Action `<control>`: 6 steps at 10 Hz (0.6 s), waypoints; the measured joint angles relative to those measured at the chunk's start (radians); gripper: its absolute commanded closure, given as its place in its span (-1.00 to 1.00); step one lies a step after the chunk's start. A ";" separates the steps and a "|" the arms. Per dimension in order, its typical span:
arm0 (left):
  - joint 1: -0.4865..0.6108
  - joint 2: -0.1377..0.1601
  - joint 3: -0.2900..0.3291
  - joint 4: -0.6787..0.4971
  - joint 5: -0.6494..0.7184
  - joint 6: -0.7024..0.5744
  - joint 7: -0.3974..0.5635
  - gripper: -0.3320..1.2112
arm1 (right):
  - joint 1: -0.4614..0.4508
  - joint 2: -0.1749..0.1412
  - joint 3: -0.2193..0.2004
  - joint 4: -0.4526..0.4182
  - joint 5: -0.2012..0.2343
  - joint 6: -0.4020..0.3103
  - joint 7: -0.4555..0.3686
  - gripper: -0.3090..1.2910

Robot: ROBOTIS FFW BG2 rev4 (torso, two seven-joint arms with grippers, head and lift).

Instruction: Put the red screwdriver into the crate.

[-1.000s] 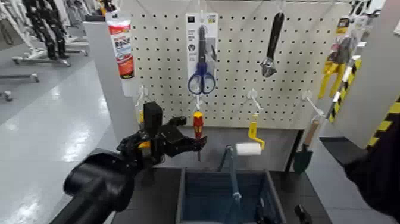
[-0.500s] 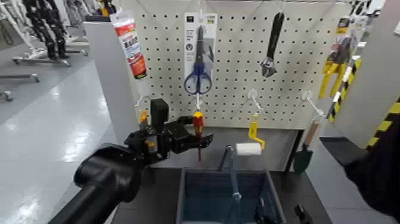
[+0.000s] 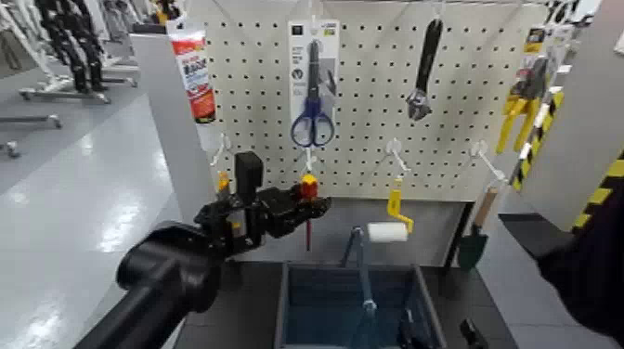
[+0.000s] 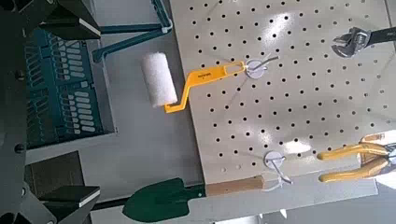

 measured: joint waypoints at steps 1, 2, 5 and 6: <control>0.003 0.000 0.004 -0.004 0.000 0.000 0.001 0.92 | 0.001 0.000 0.000 0.000 0.000 0.000 0.000 -0.45; 0.006 0.000 0.008 -0.007 -0.001 0.000 0.002 0.92 | 0.001 0.001 0.000 0.000 0.000 0.001 0.000 -0.45; 0.018 0.003 0.021 -0.022 -0.002 -0.003 0.002 0.92 | 0.001 0.002 0.000 0.000 0.000 0.004 0.000 -0.45; 0.025 0.004 0.026 -0.036 -0.004 0.000 0.002 0.92 | 0.001 0.002 0.000 -0.001 0.000 0.006 0.000 -0.45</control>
